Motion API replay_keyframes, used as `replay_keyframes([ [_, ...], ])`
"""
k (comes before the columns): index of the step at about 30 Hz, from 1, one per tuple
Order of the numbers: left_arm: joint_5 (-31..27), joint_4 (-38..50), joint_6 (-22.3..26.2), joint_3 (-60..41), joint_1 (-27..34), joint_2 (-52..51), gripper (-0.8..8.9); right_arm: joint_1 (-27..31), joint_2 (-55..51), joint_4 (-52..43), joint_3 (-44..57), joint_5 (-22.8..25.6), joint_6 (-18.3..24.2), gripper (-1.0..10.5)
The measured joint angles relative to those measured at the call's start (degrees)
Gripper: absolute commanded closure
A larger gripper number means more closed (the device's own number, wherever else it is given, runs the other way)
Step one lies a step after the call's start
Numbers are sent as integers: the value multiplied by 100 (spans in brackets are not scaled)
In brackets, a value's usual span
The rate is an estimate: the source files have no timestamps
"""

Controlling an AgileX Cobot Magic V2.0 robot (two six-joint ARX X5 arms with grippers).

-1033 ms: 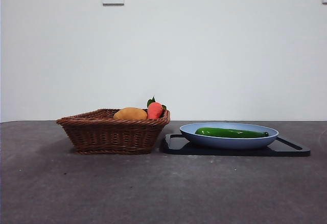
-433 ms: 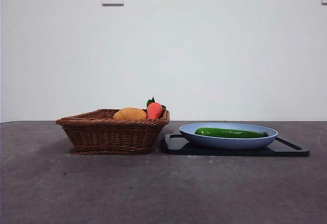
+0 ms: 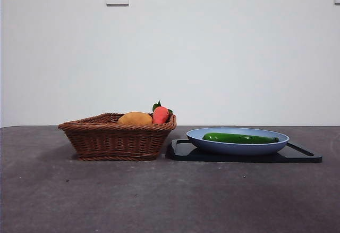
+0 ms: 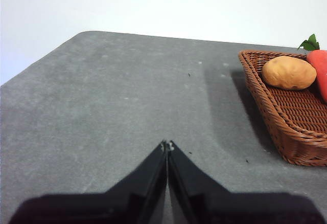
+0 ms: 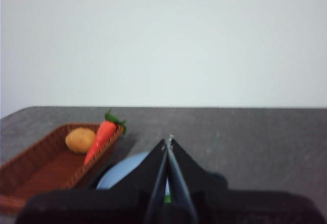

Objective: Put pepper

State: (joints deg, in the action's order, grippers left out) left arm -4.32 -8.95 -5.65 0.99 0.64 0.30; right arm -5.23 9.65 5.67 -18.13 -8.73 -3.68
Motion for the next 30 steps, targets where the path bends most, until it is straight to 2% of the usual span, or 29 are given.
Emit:
replay_keyframes([
  [12, 0, 0, 0, 0, 0, 0, 805, 0, -739, -13, 1375, 0, -210, 936],
  [30, 0, 0, 0, 0, 0, 2, 805, 0, -944, 334, 1729, -2, -315, 936],
])
